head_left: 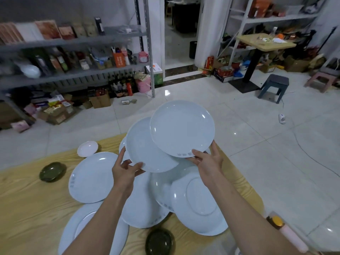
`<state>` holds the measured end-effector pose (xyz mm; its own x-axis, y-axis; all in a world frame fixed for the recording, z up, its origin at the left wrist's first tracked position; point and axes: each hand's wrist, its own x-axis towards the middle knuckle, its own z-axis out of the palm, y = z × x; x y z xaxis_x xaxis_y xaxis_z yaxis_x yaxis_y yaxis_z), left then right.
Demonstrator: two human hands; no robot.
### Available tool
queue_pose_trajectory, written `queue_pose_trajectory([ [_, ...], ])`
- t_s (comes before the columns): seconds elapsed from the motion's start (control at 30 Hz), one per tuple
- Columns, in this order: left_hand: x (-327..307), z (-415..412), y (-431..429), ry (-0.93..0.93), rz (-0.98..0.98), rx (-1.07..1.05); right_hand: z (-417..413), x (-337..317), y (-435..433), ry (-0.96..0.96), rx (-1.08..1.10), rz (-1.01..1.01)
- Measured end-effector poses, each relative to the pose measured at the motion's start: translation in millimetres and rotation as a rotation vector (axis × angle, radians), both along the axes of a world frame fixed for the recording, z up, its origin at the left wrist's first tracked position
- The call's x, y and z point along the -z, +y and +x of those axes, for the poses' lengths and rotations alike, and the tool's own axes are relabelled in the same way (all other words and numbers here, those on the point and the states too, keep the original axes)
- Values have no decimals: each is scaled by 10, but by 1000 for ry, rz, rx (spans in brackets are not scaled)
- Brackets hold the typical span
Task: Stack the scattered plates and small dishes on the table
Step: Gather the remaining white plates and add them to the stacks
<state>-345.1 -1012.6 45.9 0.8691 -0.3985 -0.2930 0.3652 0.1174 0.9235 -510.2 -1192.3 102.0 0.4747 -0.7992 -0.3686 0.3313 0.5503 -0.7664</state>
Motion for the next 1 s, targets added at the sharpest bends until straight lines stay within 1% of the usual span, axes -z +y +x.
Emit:
queue_pose_trajectory([
  [0.23,-313,-171,734,-48,-9,-130,27,-332,556,-96,-140,-44],
  [0.5,-461,-189,1807,-95,-64,-300,210,-483,1501,-111,-310,-76],
  [0.77,-542,-310,3410,-93,-116,-476,432,-505,2997,-112,-443,-88],
  [1.0,-653,-485,5052,-85,-93,-581,567,-518,4504,-123,-547,-36],
])
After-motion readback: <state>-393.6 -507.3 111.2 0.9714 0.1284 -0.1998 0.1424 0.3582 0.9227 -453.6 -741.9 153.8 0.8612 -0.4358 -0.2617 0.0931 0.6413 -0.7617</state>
